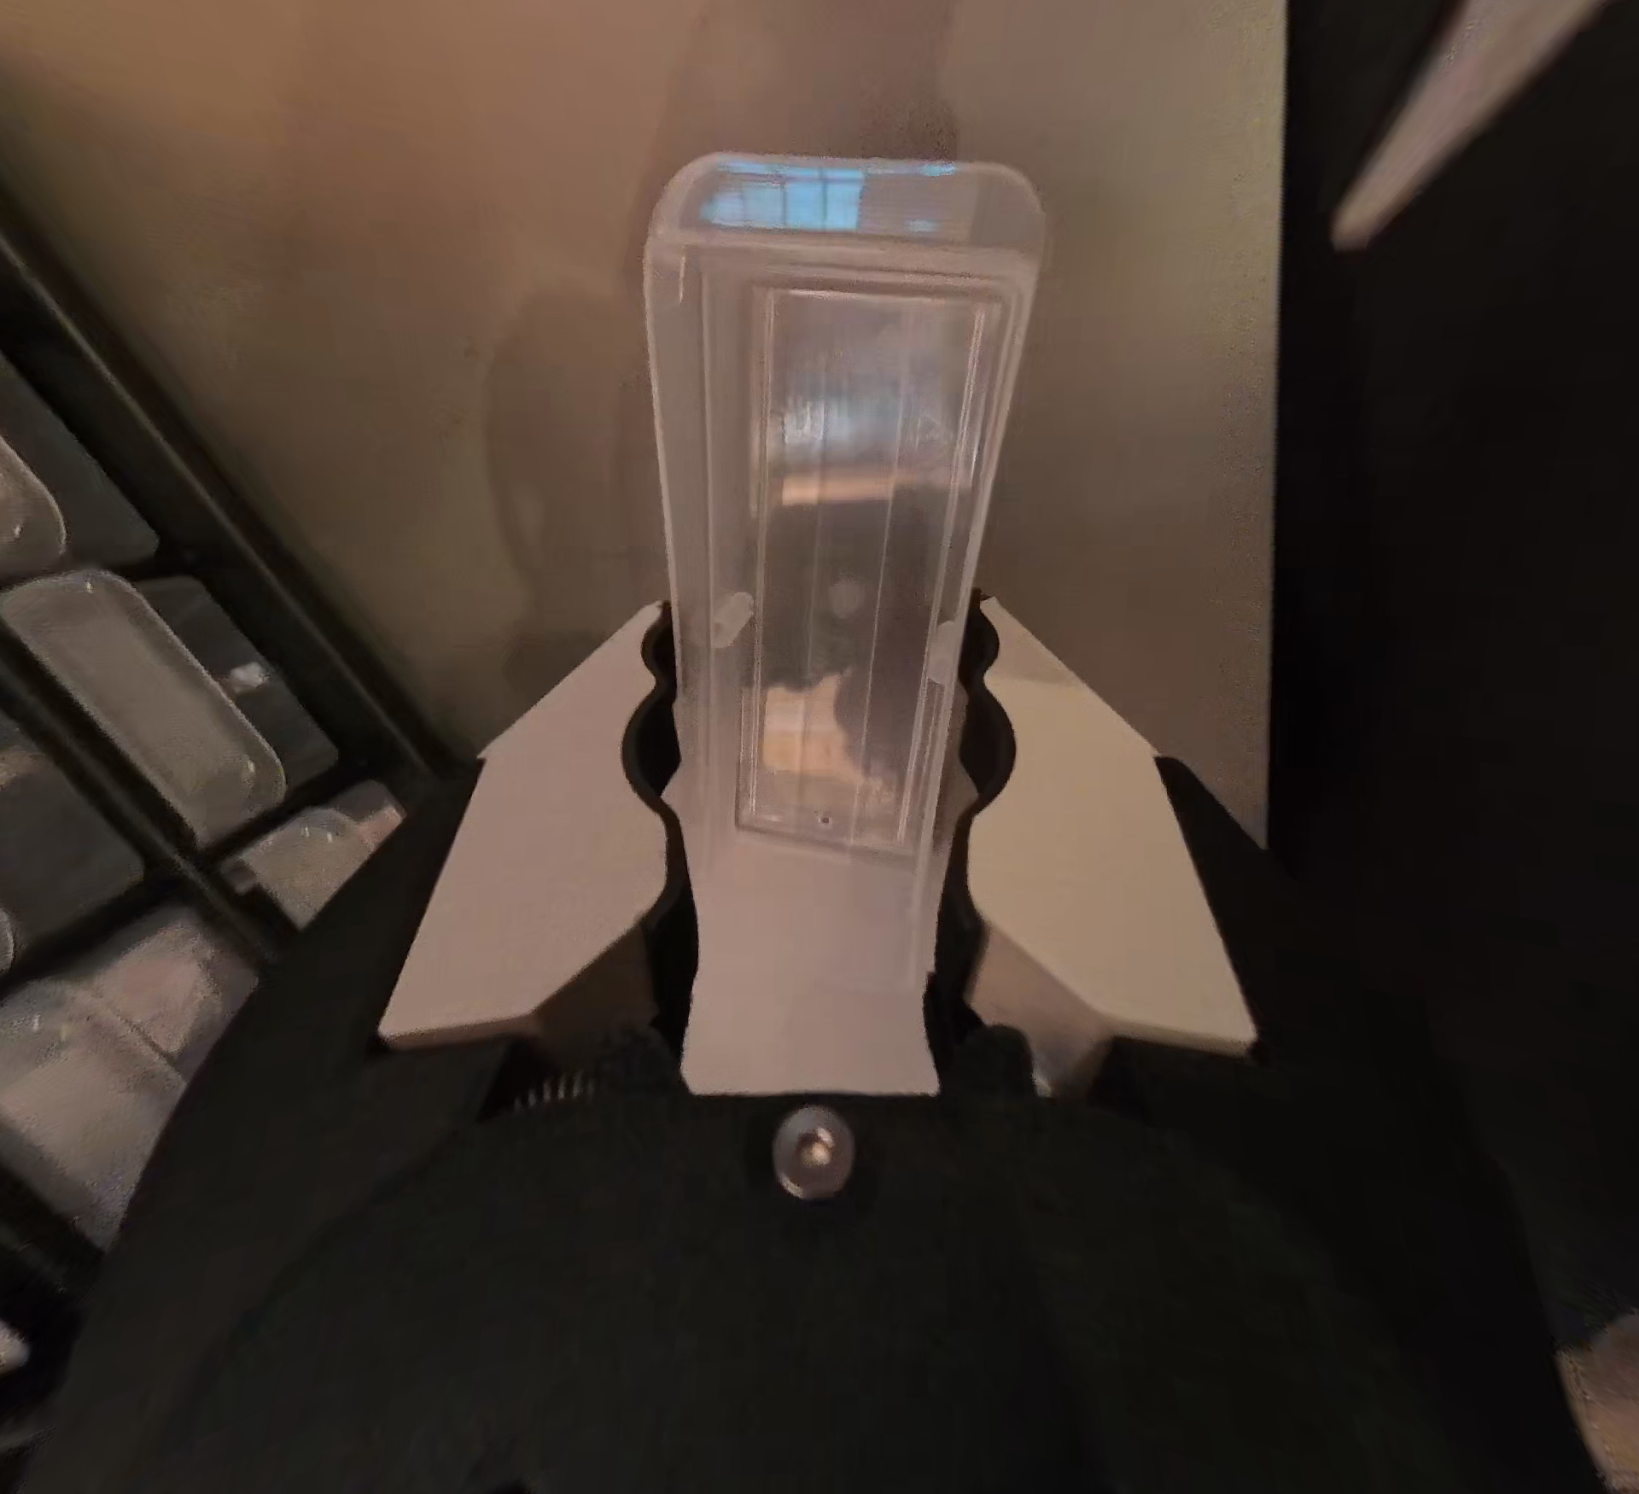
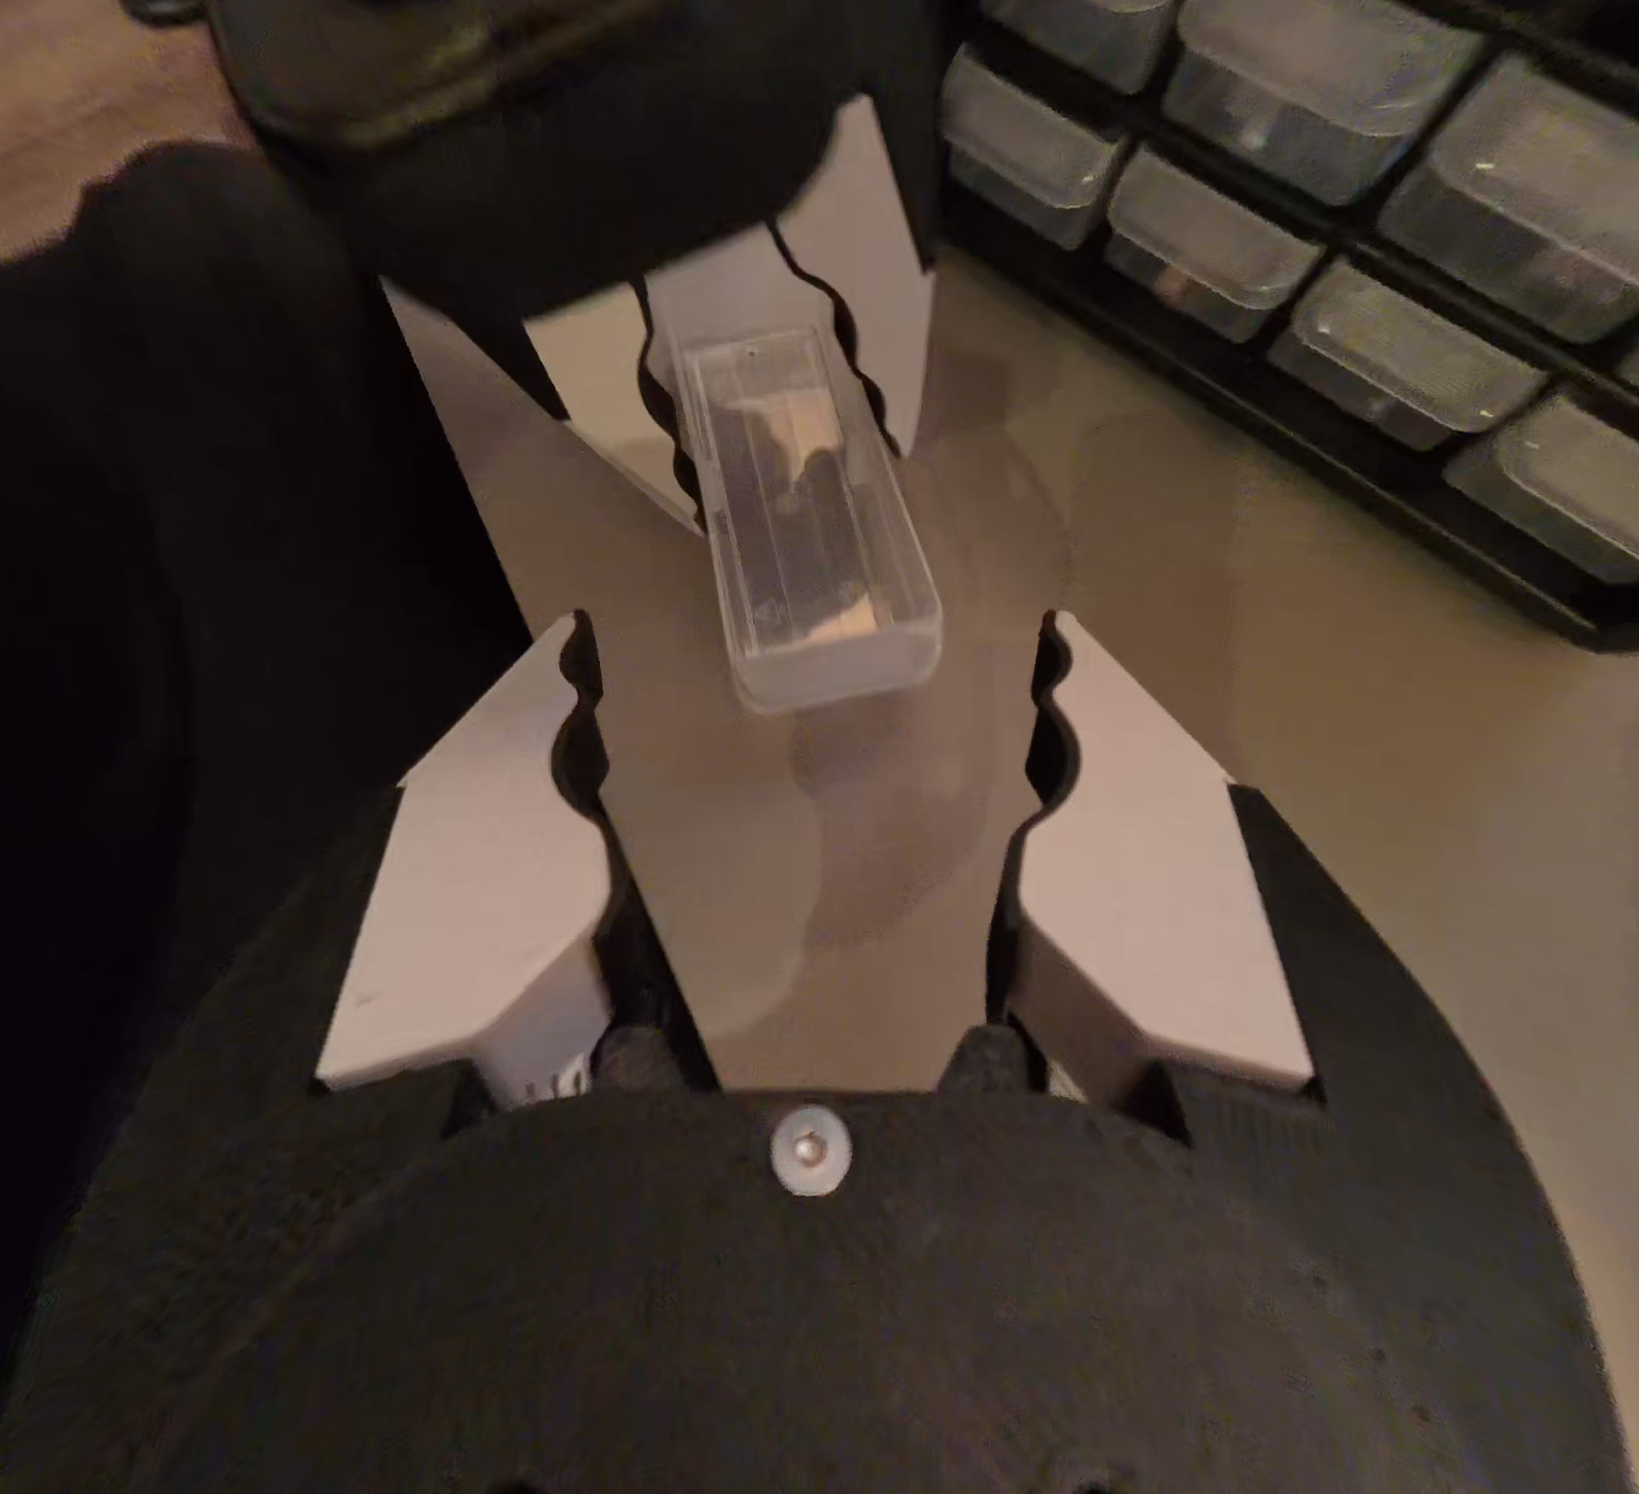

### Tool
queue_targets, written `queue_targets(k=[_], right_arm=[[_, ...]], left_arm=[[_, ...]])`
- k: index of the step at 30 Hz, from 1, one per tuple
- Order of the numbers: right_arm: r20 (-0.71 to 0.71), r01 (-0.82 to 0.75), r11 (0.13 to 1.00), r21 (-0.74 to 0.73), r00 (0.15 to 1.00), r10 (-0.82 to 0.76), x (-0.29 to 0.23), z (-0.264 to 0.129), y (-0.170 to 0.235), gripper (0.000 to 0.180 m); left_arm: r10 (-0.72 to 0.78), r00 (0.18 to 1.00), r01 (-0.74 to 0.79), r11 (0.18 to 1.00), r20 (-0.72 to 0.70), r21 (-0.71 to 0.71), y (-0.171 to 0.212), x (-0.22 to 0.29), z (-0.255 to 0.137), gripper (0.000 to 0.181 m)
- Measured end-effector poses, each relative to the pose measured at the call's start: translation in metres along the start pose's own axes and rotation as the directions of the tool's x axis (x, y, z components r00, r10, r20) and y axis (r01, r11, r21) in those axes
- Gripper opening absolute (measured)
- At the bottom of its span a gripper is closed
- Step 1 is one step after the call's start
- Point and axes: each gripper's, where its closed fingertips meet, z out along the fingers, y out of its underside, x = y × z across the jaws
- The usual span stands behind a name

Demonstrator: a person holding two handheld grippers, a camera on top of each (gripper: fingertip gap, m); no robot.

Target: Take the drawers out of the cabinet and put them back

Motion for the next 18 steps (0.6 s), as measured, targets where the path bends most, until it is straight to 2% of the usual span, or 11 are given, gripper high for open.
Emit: queue_targets(k=[5,9,10,14,18], right_arm=[[0.051,0.068,0.992,-0.106,0.997,-0.063,0.001,0.041,0.016,0.096],[0.082,0.103,0.984,-0.142,0.992,-0.092,0.004,0.057,0.024,0.074],[0.096,0.111,0.982,-0.152,0.991,-0.097,0.002,0.06,0.028,0.074],[0.104,0.138,0.978,-0.155,0.987,-0.122,-0.002,0.068,0.034,0.072],[0.103,0.121,0.983,-0.135,0.989,-0.108,0.0,0.068,0.032,0.071]], left_arm=[[0.009,1.0,-0.009,0.999,-0.003,0.031,-0.007,0.0,0.012,0.064],[-0.004,1.0,0.003,0.999,0.01,0.046,0.001,0.002,0.011,0.066],[-0.017,1.0,0.016,0.998,0.015,0.062,0.002,0.002,0.008,0.065],[-0.04,0.999,0.038,0.993,0.015,0.108,0.006,0.001,-0.009,0.065],[-0.023,0.998,0.012,0.983,0.058,0.181,0.004,-0.004,-0.049,0.058]])
